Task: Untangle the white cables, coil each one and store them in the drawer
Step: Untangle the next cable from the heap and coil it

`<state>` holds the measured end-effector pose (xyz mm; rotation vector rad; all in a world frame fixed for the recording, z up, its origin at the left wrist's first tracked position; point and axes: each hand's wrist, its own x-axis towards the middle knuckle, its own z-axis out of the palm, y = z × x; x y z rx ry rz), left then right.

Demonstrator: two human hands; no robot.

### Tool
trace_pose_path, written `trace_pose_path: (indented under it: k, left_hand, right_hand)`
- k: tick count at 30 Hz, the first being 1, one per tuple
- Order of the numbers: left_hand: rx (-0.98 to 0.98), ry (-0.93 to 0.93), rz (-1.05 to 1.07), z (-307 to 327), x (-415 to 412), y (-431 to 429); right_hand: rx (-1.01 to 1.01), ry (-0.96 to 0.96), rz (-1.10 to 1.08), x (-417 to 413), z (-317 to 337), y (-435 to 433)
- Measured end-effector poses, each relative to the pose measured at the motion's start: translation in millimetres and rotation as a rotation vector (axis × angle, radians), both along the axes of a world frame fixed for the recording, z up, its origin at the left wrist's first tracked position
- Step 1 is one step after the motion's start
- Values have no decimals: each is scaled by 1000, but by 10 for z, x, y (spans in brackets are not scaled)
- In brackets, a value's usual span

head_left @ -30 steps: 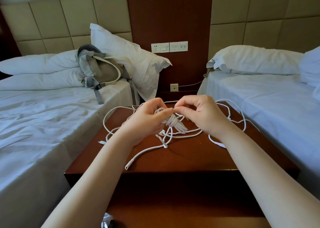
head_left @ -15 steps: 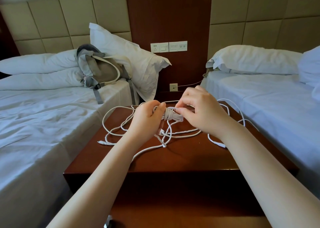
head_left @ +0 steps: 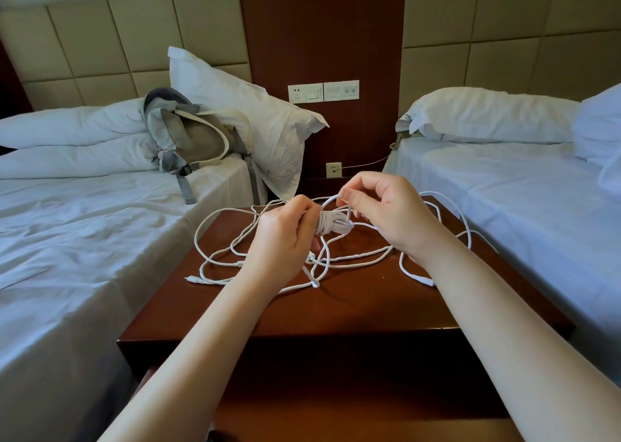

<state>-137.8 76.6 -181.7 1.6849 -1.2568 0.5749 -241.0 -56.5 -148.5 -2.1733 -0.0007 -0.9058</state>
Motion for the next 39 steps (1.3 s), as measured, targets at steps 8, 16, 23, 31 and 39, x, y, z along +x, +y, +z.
trace_pose_path:
  k: [8, 16, 23, 31, 39]
  left_hand:
    - [-116, 83, -37, 25, -91, -19]
    - [-205, 299, -62, 96, -152, -23]
    - [-160, 344, -66, 85, -174, -36]
    - [-146, 232, 12, 70, -183, -60]
    - [-171, 74, 42, 4, -61, -22]
  right_hand:
    - [94, -32, 86, -15, -18, 8]
    - [51, -126, 7, 38, -55, -15]
    - [63, -200, 21, 32, -58, -30]
    - [-134, -197, 4, 19, -75, -99]
    - [-427, -266, -1, 100, -161, -102]
